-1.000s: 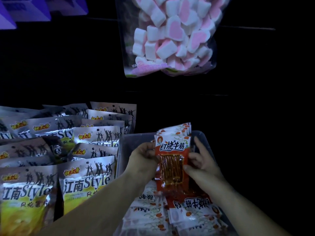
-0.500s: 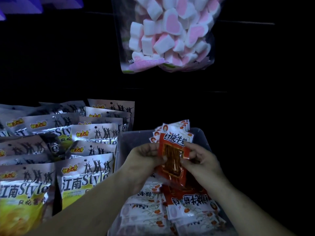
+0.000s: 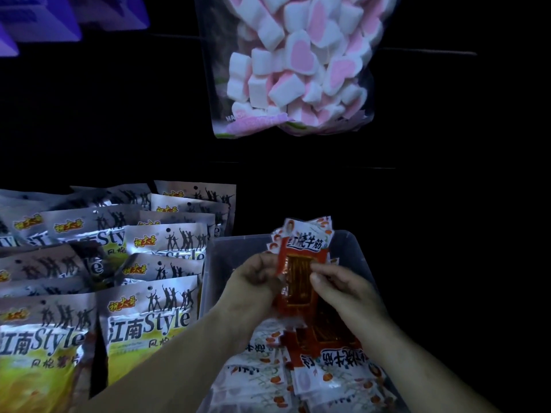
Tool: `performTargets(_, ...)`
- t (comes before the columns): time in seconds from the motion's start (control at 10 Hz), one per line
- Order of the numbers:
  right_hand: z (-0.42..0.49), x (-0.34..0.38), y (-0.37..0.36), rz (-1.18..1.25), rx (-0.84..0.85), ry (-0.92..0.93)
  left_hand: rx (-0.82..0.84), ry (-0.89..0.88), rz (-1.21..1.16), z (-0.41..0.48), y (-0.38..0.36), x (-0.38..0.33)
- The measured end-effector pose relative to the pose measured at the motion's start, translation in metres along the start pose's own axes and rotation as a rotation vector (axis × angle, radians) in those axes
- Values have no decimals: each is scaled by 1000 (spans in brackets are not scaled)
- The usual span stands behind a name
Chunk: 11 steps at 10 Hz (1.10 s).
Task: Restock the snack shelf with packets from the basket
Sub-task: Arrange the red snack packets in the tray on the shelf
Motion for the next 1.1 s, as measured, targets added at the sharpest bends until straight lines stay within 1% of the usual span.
performTargets(0.1,-1,5,-5,95,48,-15,80,-73,183,-6,-23,-4)
performTargets(0.2,0,-1,0,85,-26,-39,93,-110,435,-3,-35,-4)
performTargets(0.3,2,-16,7,137,-99,-125,-91,-129,452,14,-14,-11)
performTargets(0.4,-1,-26,10,201,-65,-175,-122,-93,311,27,-4,-11)
performTargets(0.5,0,-34,5,241,-6,-216,-97,-121,217,32,-8,-8)
performTargets(0.6,8,-39,5,295,-74,-275,-143,-164,187,34,-11,1)
performTargets(0.7,1,-35,1,434,-75,-271,-349,-192,326,29,0,-2)
performTargets(0.8,-4,-34,4,508,-76,-262,-549,-335,692,14,-3,-19)
performTargets(0.9,2,-34,6,523,-87,-233,-556,-341,843,11,-13,-25)
performTargets(1.0,6,-36,7,526,-79,-198,-309,-244,562,23,-22,-9)
performTargets(1.1,8,-36,8,470,-66,-176,-228,-133,335,24,-26,6)
Point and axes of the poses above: each hand's wrist, its own z-axis towards the middle knuckle, its own y-axis out of the back of the hand, x = y × z, the point moved 10 cm from there along z, towards the middle knuckle, and after that the axes turned 12 degrees about y, right-handed, at the moved point
